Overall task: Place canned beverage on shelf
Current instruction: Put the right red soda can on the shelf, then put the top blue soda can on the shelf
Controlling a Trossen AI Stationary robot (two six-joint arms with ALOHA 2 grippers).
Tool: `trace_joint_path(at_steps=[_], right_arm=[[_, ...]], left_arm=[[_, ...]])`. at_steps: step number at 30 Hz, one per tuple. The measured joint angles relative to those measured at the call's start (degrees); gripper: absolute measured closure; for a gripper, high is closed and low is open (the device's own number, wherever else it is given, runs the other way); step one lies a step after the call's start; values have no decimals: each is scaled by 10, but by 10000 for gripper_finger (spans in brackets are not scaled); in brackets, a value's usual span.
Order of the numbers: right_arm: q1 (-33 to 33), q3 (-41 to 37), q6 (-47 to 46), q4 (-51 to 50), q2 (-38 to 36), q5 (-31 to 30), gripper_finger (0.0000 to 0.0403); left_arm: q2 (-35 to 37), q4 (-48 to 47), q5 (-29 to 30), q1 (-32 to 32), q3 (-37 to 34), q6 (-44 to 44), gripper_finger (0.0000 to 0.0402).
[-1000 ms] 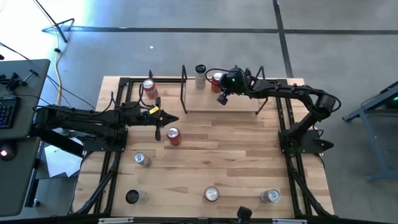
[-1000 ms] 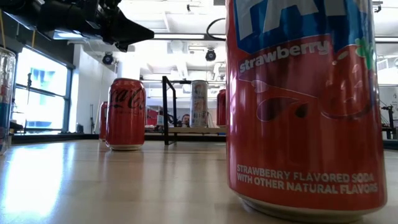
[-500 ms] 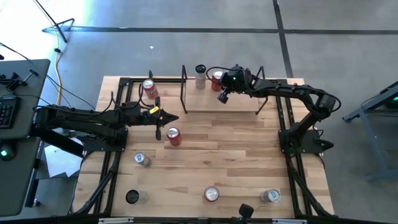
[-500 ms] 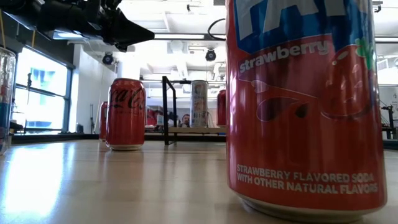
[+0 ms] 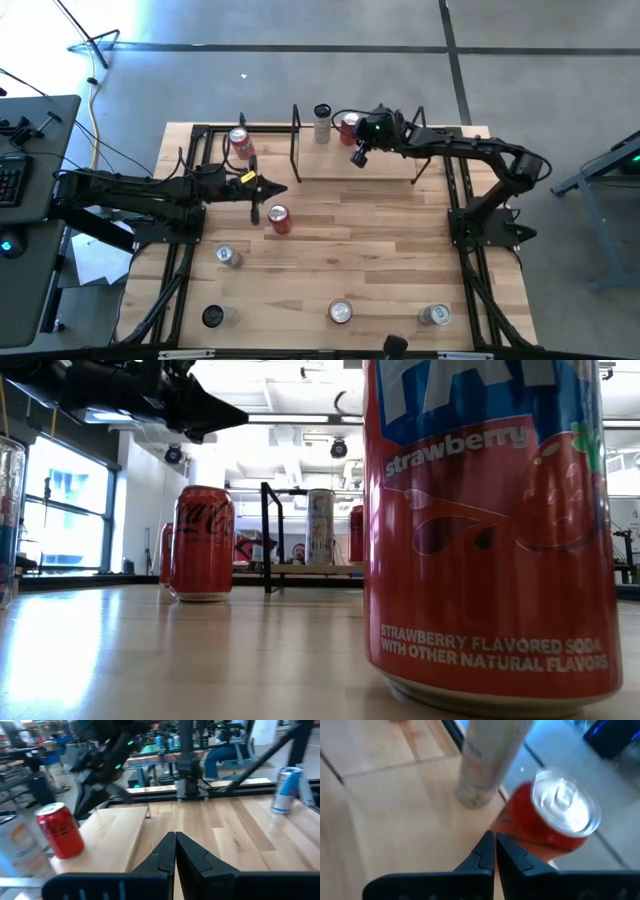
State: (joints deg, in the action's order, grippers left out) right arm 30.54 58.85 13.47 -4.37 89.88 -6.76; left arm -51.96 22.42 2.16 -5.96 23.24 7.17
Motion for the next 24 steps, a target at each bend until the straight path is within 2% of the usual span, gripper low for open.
trace_joint_path(at_steps=[4, 7, 11, 14, 18, 24], right_arm=[[-42, 0, 7, -40, -64, -28, 403], [-82, -25, -24, -41, -122, -39, 403], [-139, -154, -60, 95, -177, -49, 403], [-177, -249, -70, 255, -198, -49, 403], [-211, -299, -47, 396, -209, -49, 403], [-235, -300, 26, 443, -218, -48, 403]], left_arm=[[1, -2, 51, 0, 0, -1, 399], [1, -7, 45, 0, 0, -12, 399], [1, -34, -19, 1, 16, -27, 399], [1, -86, -14, 10, 50, -30, 401], [1, -264, 51, 35, 146, -27, 401], [-38, -667, 64, 87, 356, -127, 401]])
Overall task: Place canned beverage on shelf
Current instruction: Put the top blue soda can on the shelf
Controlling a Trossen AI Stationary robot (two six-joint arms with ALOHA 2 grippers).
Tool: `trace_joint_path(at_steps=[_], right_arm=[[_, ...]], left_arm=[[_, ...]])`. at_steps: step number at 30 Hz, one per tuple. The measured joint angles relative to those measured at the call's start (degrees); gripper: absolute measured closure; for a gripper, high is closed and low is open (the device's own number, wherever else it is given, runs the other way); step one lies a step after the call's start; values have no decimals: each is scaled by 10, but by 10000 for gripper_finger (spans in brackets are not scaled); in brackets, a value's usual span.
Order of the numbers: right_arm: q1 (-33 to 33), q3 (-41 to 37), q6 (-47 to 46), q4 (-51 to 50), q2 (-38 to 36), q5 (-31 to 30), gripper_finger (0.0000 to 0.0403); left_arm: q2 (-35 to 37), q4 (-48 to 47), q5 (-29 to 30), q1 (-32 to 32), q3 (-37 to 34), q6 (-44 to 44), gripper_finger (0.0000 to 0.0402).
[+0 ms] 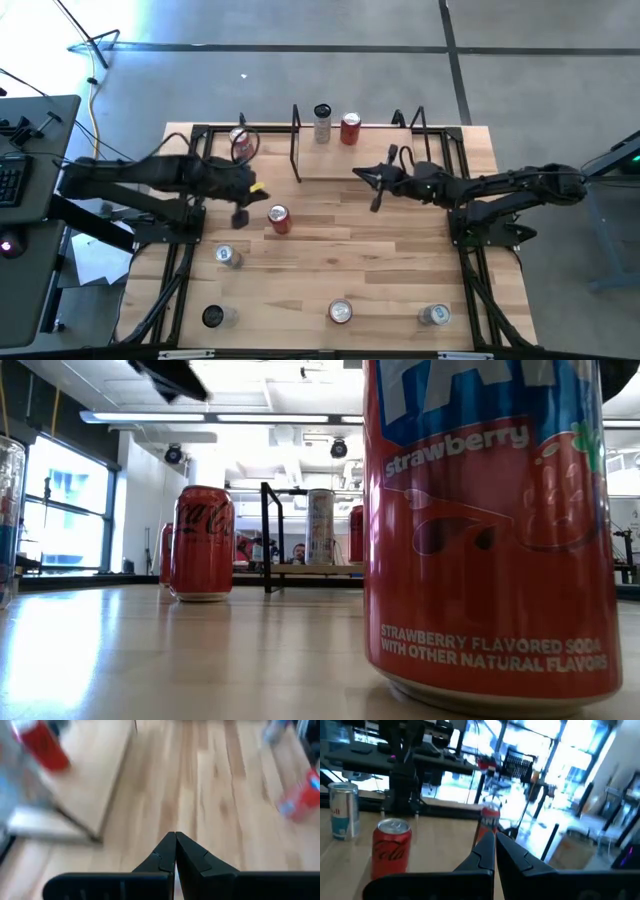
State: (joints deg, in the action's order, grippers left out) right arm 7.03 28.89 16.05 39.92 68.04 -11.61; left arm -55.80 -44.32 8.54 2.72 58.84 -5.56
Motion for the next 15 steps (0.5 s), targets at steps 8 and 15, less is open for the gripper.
trace_joint_path(at_steps=[8, 15], right_arm=[[0, 0, 22, 14, -7, -2, 403], [0, 0, 21, 10, -7, 0, 403]], left_arm=[[-79, -311, -9, 44, 164, -155, 396], [-159, -433, -56, 77, 211, -260, 308]])
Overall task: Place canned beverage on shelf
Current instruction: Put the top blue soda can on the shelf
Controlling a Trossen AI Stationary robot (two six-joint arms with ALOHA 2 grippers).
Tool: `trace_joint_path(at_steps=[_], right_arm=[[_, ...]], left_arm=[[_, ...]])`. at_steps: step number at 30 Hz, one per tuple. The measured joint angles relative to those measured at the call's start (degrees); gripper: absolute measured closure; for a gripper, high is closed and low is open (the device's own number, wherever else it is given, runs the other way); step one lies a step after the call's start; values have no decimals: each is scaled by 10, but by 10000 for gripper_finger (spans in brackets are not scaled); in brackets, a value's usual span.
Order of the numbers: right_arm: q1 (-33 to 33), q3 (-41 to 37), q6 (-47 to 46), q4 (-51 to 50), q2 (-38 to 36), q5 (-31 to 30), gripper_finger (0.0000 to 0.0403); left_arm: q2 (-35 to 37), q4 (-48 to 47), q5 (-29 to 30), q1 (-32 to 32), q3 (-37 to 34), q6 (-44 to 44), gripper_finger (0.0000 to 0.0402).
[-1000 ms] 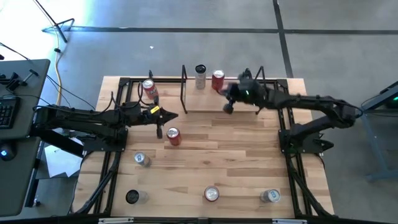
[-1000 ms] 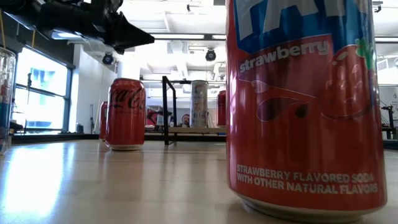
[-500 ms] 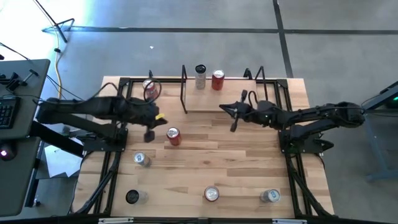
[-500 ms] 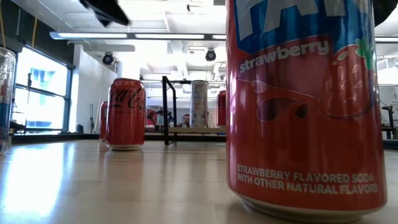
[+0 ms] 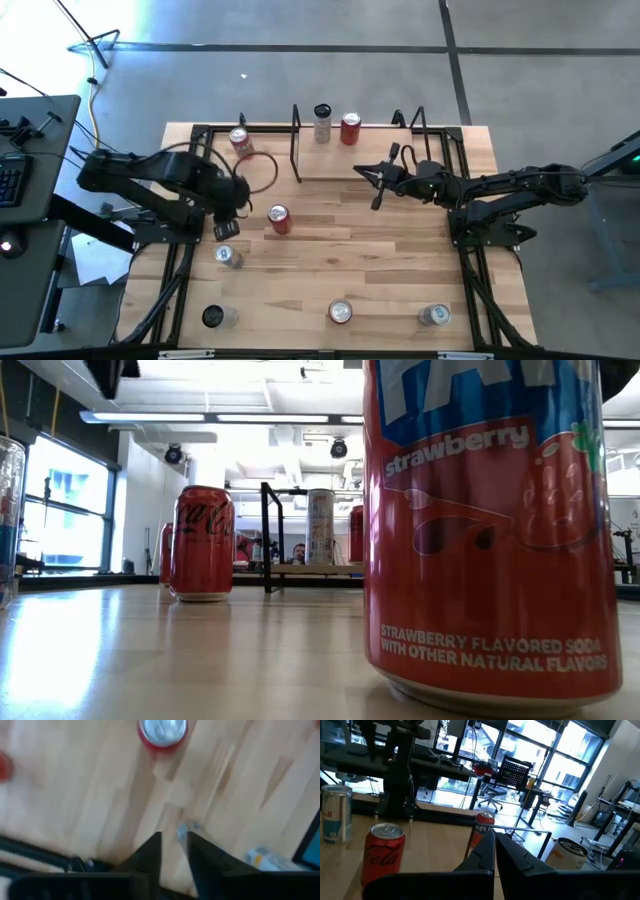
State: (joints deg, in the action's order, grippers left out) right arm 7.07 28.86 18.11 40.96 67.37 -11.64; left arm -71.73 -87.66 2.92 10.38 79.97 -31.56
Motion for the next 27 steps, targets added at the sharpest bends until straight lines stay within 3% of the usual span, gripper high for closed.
trace_joint_path(at_steps=[7, 11, 21, 27], right_arm=[[0, 0, -2, -15, 0, 0, 403], [-1, 0, -13, -19, 0, 1, 403], [-4, 0, -15, -29, 0, 7, 403], [-11, 0, -12, -33, 0, 7, 403]], left_arm=[[-76, -19, -93, 20, 0, -54, 161], [-112, -23, -114, 40, 0, -49, 108], [-118, -23, -84, 90, -34, -88, 90], [-118, -15, -99, 100, -69, -89, 90]])
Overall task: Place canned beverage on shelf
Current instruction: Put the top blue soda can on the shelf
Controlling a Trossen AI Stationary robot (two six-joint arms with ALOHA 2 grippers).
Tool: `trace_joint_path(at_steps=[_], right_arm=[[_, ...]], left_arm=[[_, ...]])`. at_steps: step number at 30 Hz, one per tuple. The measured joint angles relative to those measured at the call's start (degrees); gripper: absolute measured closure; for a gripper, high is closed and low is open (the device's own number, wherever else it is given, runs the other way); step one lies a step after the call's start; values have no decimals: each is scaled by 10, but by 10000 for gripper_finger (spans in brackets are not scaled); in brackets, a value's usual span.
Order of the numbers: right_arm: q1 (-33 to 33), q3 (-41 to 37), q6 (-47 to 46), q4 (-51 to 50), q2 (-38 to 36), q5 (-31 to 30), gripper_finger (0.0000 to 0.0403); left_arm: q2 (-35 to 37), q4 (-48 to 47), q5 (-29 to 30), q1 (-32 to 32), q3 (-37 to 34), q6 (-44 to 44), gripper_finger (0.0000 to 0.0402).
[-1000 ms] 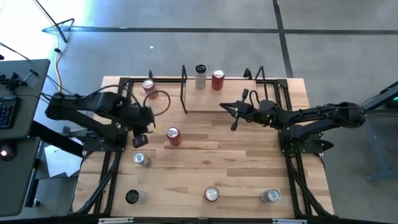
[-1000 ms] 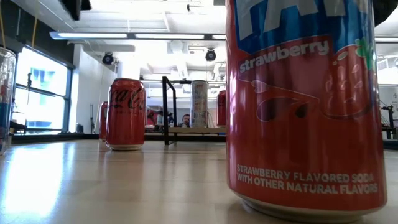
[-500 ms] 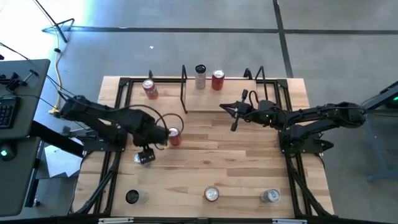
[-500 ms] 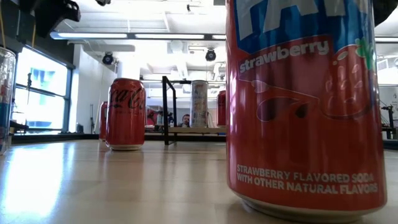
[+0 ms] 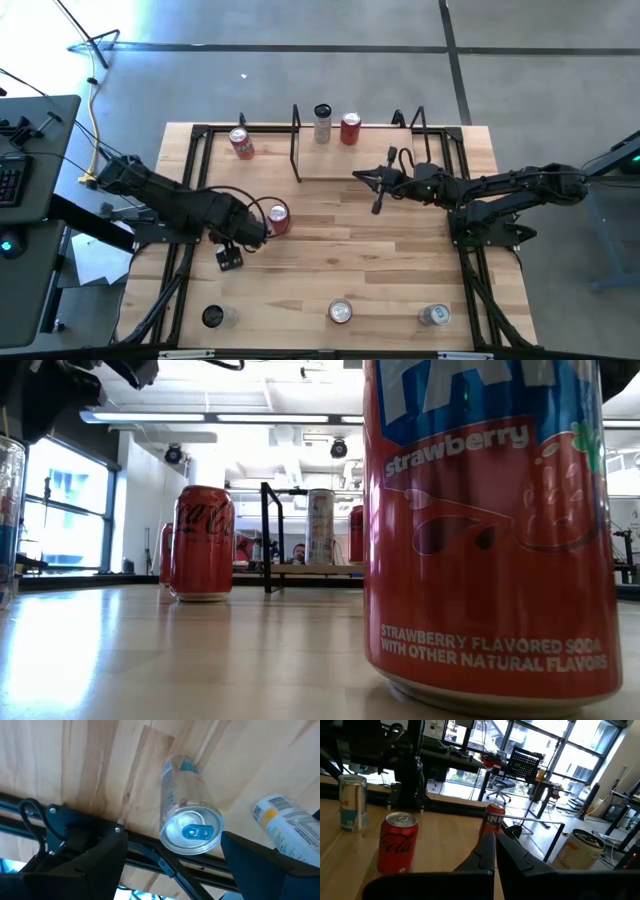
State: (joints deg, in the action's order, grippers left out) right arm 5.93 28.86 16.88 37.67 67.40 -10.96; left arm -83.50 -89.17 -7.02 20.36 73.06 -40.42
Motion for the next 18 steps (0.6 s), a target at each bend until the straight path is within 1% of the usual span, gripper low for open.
trace_joint_path(at_steps=[7, 10, 18], right_arm=[[0, 0, 0, 0, 0, 0, 403], [0, 0, -1, -3, 0, 0, 403], [0, 0, -1, -10, 0, 0, 403]], left_arm=[[2, 9, -5, 12, -2, -9, 90], [2, 22, -16, 13, -2, -7, 90], [2, 28, -8, 7, -2, 1, 90]])
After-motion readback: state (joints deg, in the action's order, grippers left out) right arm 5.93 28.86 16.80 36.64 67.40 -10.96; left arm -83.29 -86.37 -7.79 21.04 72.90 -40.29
